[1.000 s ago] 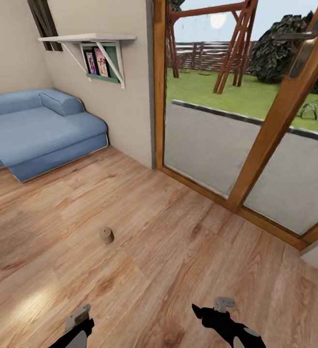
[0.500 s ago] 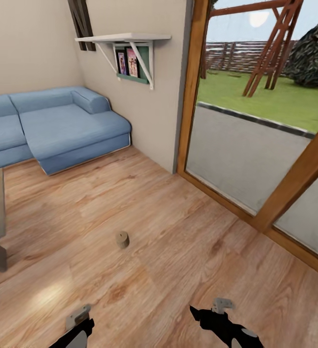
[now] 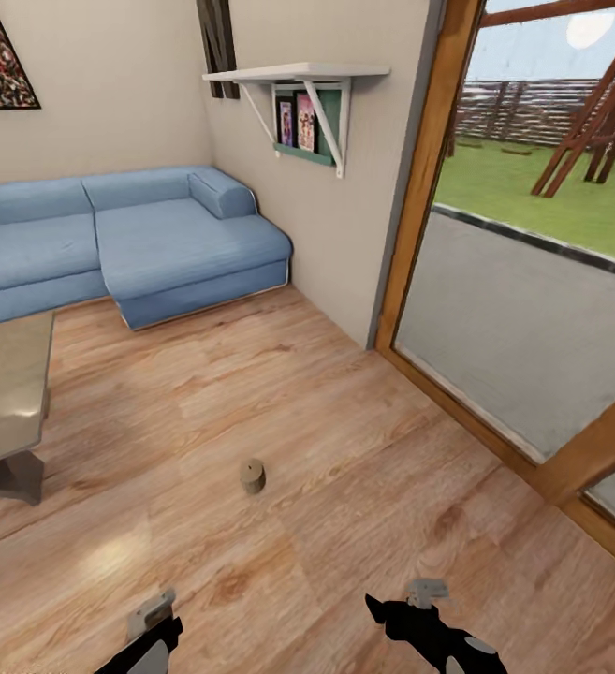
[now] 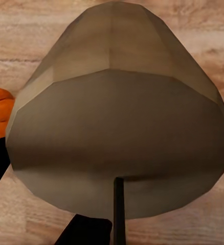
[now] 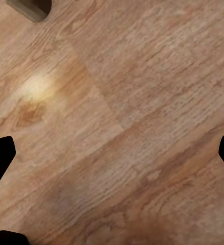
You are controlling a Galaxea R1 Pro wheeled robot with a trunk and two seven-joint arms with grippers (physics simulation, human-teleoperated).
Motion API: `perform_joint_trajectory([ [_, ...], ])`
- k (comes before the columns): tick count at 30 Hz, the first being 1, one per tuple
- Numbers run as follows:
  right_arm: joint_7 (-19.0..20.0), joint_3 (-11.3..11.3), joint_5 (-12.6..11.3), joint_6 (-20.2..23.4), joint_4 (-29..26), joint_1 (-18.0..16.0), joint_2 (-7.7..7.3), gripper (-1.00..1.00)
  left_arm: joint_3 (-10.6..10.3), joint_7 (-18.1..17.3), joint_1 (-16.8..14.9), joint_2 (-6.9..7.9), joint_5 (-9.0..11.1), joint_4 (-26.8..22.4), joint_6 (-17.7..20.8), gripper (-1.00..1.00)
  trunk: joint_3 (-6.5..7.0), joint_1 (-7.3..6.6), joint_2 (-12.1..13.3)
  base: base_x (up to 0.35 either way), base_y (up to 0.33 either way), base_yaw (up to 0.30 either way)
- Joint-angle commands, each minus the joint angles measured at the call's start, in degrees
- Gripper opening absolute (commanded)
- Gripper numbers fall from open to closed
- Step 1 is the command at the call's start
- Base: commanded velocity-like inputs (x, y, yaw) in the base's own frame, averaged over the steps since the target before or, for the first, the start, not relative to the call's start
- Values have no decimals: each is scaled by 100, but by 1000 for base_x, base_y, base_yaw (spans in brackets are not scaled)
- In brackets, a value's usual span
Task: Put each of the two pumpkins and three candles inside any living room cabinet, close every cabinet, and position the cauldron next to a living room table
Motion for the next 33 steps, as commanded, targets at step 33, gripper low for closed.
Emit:
perform_joint_trajectory([
  [33, -9, 13, -46, 21, -3, -1, -6, 100, -49, 26, -5, -2, 59, -5, -19, -100, -4, 2, -2, 198, -73, 292],
])
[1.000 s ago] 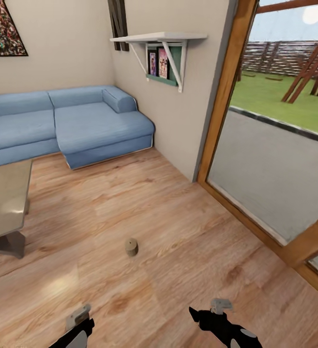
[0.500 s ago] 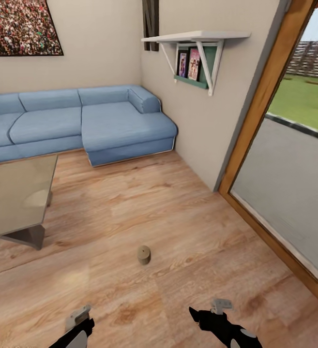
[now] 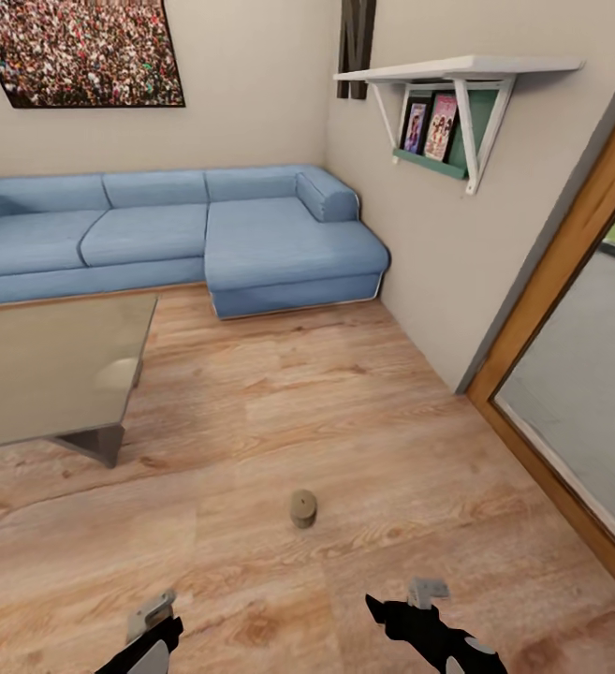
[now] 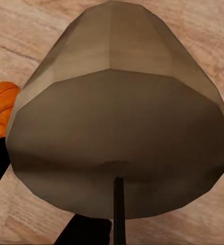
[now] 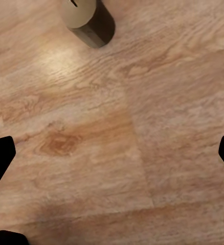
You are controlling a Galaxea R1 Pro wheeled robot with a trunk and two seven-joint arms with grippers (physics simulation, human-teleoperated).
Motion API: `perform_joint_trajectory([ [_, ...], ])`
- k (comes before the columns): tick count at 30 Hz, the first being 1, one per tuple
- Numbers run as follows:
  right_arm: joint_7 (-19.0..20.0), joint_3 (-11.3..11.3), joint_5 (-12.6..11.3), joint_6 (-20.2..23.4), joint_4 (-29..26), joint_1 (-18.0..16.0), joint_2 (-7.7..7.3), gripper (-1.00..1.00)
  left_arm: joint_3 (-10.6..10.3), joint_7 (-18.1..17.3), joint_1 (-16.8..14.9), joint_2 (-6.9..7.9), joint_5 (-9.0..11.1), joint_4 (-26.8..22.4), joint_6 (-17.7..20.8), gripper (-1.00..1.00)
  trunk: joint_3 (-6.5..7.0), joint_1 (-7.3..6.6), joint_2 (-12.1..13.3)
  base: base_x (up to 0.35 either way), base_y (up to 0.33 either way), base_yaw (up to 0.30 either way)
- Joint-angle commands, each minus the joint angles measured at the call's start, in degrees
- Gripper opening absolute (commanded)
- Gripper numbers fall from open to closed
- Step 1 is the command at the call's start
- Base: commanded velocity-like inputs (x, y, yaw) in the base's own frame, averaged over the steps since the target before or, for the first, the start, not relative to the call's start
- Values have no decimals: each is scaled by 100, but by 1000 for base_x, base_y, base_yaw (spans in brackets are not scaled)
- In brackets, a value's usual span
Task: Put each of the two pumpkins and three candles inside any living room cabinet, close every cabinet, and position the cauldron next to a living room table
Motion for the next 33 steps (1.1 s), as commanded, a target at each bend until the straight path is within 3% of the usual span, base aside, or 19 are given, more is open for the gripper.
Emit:
perform_joint_trajectory([
  [1, -2, 13, -45, 21, -7, -1, -6, 100, -46, 27, -5, 0, 57, -5, -25, -100, -4, 1, -2, 124, -247, 292],
  [7, 10, 13, -45, 21, -7, -1, -6, 100, -46, 27, -5, -20, 57, -5, -30, -100, -4, 1, -2, 58, -187, 292],
  [16, 6, 14, -45, 21, -7, -1, -6, 100, -46, 27, -9, -169, 44, -11, -38, -100, -4, 1, -2, 3, -14, 292],
  [28, -4, 22, -37, 21, -7, -1, -6, 100, -46, 27, -8, -177, 40, -14, -32, -100, -4, 1, -2, 0, -3, 292],
  [33, -3, 22, -37, 21, -7, -1, -6, 100, -46, 31, -6, -177, 40, -14, -32, -100, -4, 1, -2, 1, -199, 292],
])
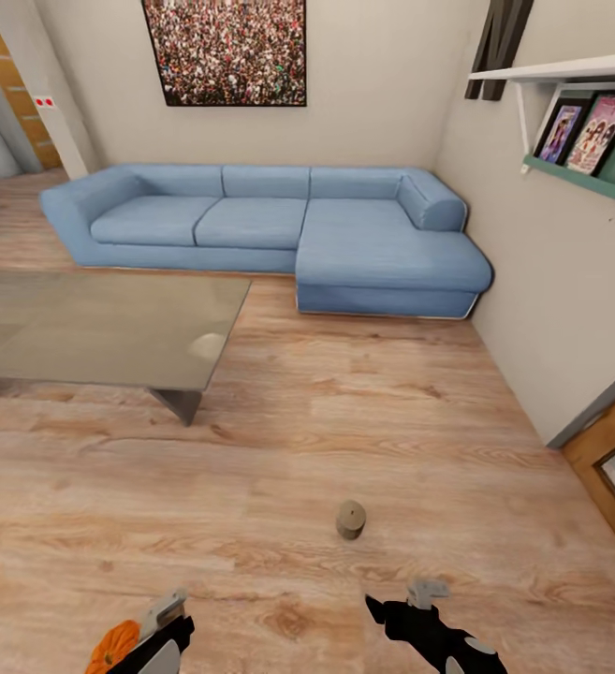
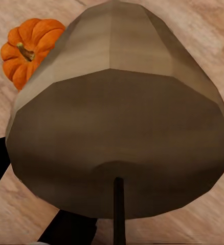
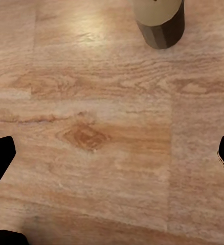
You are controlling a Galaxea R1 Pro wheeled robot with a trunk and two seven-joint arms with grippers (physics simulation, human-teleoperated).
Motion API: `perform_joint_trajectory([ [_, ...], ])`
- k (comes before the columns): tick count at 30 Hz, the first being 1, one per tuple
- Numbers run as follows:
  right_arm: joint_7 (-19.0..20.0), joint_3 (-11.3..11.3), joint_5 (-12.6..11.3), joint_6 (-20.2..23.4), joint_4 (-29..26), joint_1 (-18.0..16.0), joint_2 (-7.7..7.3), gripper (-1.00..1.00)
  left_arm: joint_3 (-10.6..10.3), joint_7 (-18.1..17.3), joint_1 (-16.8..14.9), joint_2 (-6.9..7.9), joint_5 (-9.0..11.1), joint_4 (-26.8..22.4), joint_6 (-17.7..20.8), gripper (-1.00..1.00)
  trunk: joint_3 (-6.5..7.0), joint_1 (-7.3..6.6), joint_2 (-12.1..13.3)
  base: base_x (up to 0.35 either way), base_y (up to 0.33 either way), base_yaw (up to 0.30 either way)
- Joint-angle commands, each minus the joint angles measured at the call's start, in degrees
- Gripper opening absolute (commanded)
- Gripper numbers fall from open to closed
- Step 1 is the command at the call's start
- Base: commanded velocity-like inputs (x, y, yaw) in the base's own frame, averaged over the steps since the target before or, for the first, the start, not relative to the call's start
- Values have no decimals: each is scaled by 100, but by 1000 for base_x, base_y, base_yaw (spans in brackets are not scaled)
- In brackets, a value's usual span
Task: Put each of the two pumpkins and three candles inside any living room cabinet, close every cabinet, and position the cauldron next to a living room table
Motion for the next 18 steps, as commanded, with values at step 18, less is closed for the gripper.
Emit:
perform_joint_trajectory([
  [18, -1, 14, -45, 21, -7, -1, -6, 100, -65, 25, -4, 3, 58, -3, -26, -100, -4, -1, -2, 94, -196, 292],
])
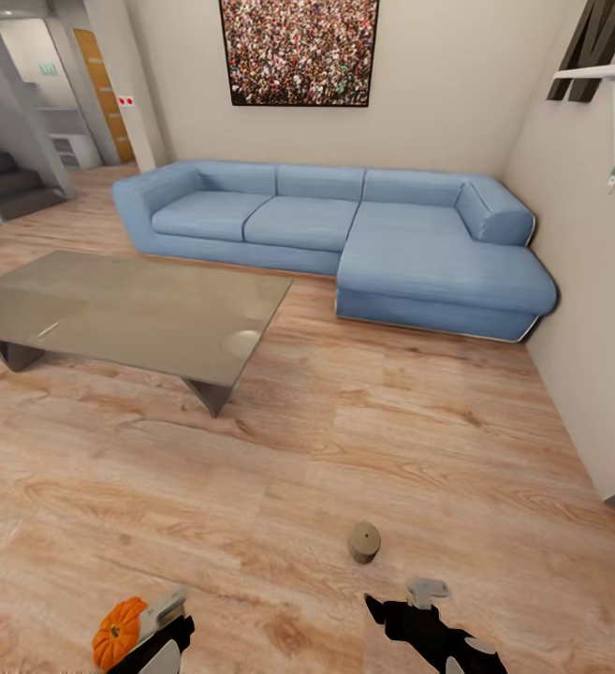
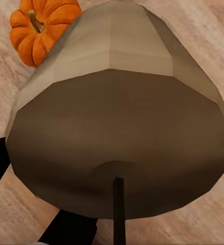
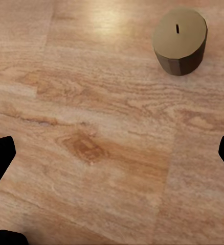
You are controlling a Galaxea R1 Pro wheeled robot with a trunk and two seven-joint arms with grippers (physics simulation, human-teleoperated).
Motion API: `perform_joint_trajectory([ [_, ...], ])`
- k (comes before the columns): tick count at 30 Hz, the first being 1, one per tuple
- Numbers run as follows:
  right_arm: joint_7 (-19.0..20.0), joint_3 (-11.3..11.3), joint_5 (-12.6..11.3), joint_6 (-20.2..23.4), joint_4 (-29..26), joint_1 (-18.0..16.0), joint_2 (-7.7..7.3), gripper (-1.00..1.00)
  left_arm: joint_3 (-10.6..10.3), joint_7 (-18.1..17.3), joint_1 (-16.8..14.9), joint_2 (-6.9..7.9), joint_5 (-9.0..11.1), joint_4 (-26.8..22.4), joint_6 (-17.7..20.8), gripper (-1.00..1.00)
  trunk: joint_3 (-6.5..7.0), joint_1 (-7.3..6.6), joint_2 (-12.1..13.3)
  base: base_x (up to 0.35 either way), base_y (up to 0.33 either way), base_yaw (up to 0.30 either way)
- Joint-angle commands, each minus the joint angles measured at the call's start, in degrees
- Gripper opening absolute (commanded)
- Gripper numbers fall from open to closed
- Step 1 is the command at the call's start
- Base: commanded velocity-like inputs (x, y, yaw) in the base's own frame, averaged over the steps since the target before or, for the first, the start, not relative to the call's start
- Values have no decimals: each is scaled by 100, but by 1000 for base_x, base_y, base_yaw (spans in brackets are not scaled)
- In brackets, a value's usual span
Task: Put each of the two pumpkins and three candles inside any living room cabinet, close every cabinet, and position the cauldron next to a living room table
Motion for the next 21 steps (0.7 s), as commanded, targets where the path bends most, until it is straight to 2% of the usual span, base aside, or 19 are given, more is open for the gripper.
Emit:
perform_joint_trajectory([
  [1, -2, 12, -45, 22, -8, -1, -6, 100, -47, 26, -4, 0, 58, -6, -25, -100, -4, 0, -2, 101, -79, 292],
  [8, -2, 12, -45, 22, -8, -1, -6, 100, -104, 29, -4, -4, 62, -6, -25, -100, -4, 0, -2, 99, -121, 292],
  [14, -2, 12, -45, 22, -8, -1, -6, 100, -117, 30, -6, -2, 62, -7, -25, -100, -4, 0, -2, 23, -228, 292],
  [21, -2, 12, -45, 22, -8, -1, -6, 100, -118, 30, -5, 1, 64, -7, -25, -100, -4, 0, -2, 1, -39, 292],
])
